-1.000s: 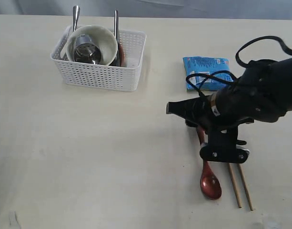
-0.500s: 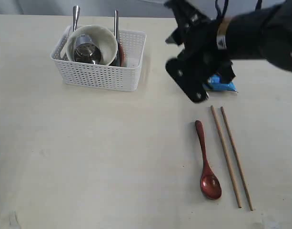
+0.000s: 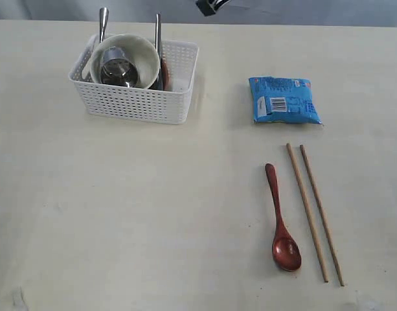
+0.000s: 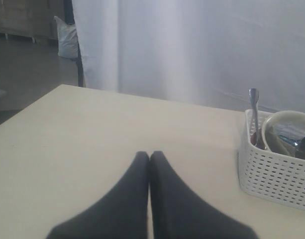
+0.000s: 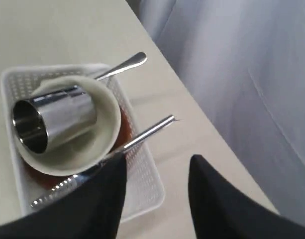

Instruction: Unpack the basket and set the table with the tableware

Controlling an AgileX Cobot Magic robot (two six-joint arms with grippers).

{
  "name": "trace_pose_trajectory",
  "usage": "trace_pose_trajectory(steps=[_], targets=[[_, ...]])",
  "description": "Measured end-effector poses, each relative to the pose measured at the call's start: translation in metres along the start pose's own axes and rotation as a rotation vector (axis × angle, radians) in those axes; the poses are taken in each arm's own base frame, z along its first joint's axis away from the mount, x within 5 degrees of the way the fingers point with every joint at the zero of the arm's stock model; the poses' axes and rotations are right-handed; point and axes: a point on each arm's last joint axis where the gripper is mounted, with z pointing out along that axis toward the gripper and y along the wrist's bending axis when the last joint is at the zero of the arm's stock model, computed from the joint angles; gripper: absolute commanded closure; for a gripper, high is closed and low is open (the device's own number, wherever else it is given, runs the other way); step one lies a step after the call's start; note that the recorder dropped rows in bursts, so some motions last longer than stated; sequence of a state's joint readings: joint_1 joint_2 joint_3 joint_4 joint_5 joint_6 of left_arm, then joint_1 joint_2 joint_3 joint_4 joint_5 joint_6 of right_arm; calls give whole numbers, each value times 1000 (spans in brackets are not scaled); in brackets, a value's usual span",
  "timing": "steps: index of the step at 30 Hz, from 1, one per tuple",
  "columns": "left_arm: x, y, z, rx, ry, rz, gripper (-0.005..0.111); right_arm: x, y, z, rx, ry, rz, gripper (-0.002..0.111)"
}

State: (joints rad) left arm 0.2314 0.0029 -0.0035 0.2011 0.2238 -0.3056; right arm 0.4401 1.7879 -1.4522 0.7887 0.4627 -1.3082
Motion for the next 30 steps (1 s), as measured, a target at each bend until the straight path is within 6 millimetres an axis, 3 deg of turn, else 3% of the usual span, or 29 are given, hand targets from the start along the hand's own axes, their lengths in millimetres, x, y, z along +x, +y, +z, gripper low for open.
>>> trace_pose_trajectory(steps=[6,10,13,23,25,29,30], targets=[[0,0,0,0,0,0,107,11,26,37,-125,14,119,68],[0,0,0,0,0,0,107,23,54,69,-193,60,98,68],[0,0,0,0,0,0,107,27,64,83,-179,72,81,68],[0,0,0,0,0,0,107,20,24,95,199,-59,461,68],[0,0,0,0,0,0,107,19,21,102,200,-75,517,59],[0,0,0,0,0,0,107,21,19,123,180,-89,600,32],[0,0,0,0,0,0,107,22,17,128,180,-94,614,31]])
